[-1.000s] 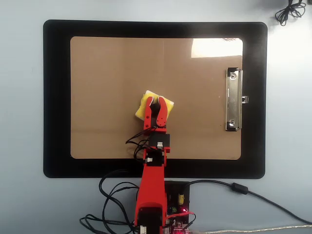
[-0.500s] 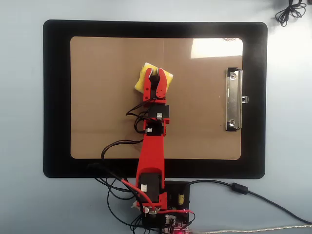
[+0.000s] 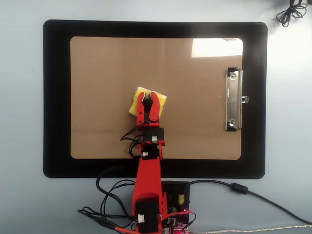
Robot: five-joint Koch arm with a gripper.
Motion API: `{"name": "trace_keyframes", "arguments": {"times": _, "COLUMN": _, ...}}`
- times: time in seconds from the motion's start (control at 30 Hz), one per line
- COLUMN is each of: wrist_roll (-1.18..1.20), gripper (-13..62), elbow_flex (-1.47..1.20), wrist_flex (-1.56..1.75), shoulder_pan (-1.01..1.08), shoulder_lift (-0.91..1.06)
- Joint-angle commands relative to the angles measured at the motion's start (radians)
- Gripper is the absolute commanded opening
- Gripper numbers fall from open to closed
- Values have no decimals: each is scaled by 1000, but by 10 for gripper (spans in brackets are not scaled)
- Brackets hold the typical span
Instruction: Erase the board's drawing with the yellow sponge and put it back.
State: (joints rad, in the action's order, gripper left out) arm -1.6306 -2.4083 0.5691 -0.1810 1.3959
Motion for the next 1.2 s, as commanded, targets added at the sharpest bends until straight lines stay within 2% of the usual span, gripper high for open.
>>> {"name": "trace_keyframes", "arguments": {"times": 0.0, "wrist_roll": -17, "gripper": -82, "elbow_flex": 109, "wrist_flex": 12, "shoulder_pan": -14, "shoulder_lift": -91}}
{"name": "trace_keyframes", "arguments": {"times": 0.13, "wrist_roll": -15, "gripper": -81, "elbow_flex": 181, "wrist_flex": 12, "shoulder_pan": -17, "shoulder_lift": -156}}
{"name": "trace_keyframes", "arguments": {"times": 0.33, "wrist_roll": -12, "gripper": -82, "elbow_flex": -189, "wrist_flex": 2, "shoulder_pan": -18, "shoulder_lift": 229}}
{"name": "trace_keyframes", "arguments": {"times": 0.43, "wrist_roll": -9, "gripper": -82, "elbow_flex": -268, "wrist_flex": 3, "shoulder_pan": -17, "shoulder_lift": 316}}
{"name": "trace_keyframes", "arguments": {"times": 0.53, "wrist_roll": -5, "gripper": -81, "elbow_flex": -236, "wrist_flex": 11, "shoulder_pan": -12, "shoulder_lift": 244}}
{"name": "trace_keyframes", "arguments": {"times": 0.7, "wrist_roll": 14, "gripper": -82, "elbow_flex": 58, "wrist_flex": 15, "shoulder_pan": 92, "shoulder_lift": -43}}
{"name": "trace_keyframes", "arguments": {"times": 0.8, "wrist_roll": 37, "gripper": -81, "elbow_flex": 140, "wrist_flex": 15, "shoulder_pan": 141, "shoulder_lift": -127}}
{"name": "trace_keyframes", "arguments": {"times": 1.03, "wrist_roll": 91, "gripper": -82, "elbow_flex": -219, "wrist_flex": 117, "shoulder_pan": 215, "shoulder_lift": 141}}
{"name": "trace_keyframes", "arguments": {"times": 1.17, "wrist_roll": 91, "gripper": -82, "elbow_flex": -261, "wrist_flex": 138, "shoulder_pan": 230, "shoulder_lift": 160}}
